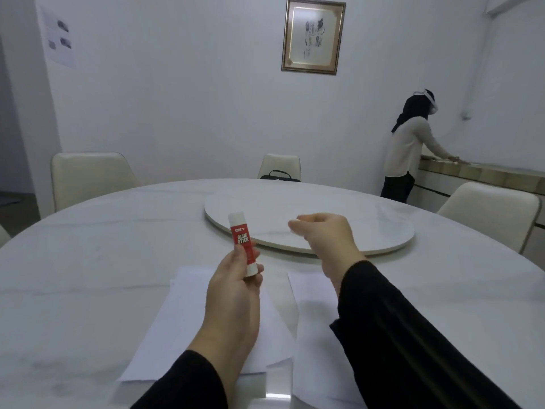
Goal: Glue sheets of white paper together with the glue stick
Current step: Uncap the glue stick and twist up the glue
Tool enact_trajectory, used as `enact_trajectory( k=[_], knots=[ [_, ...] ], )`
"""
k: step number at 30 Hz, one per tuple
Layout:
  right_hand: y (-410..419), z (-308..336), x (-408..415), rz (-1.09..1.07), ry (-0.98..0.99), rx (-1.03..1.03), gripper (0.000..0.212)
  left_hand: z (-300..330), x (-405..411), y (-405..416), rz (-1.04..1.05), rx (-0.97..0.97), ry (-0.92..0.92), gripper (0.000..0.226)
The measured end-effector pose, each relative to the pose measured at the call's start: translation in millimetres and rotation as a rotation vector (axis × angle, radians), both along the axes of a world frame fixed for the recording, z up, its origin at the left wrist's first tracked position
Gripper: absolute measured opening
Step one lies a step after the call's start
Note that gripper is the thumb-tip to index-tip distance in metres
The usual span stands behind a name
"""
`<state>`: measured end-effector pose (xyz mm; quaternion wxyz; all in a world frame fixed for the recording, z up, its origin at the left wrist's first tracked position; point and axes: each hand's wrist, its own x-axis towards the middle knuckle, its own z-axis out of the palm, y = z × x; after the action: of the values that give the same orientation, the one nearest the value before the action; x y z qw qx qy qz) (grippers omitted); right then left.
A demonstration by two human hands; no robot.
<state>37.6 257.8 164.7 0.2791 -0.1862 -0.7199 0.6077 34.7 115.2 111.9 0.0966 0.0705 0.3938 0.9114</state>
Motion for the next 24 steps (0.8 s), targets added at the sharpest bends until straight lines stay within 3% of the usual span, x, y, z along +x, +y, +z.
enact_trajectory(
  k=[4,12,14,17,21,24],
  knots=[
    [7,-31,-30,0.002,-0.198,0.306,0.022,-4,0,2,0.113,-0.128,0.017,0.023],
    [9,-75,-46,-0.051,-0.222,0.506,0.025,-9,2,10,0.079,-0.233,0.15,0.02],
    [9,-70,-42,-0.078,-0.165,0.484,0.031,-10,3,9,0.046,-0.231,0.179,0.02],
    [9,-44,-24,-0.146,-0.047,0.399,0.013,-7,4,6,-0.011,-0.214,0.201,0.019],
    [-3,-23,21,0.141,-0.108,0.304,0.033,-1,4,2,-0.023,-0.215,0.239,0.023],
    [-26,-33,55,0.232,0.0,0.323,0.036,5,6,-1,-0.061,-0.144,0.251,0.025]
  ],
)
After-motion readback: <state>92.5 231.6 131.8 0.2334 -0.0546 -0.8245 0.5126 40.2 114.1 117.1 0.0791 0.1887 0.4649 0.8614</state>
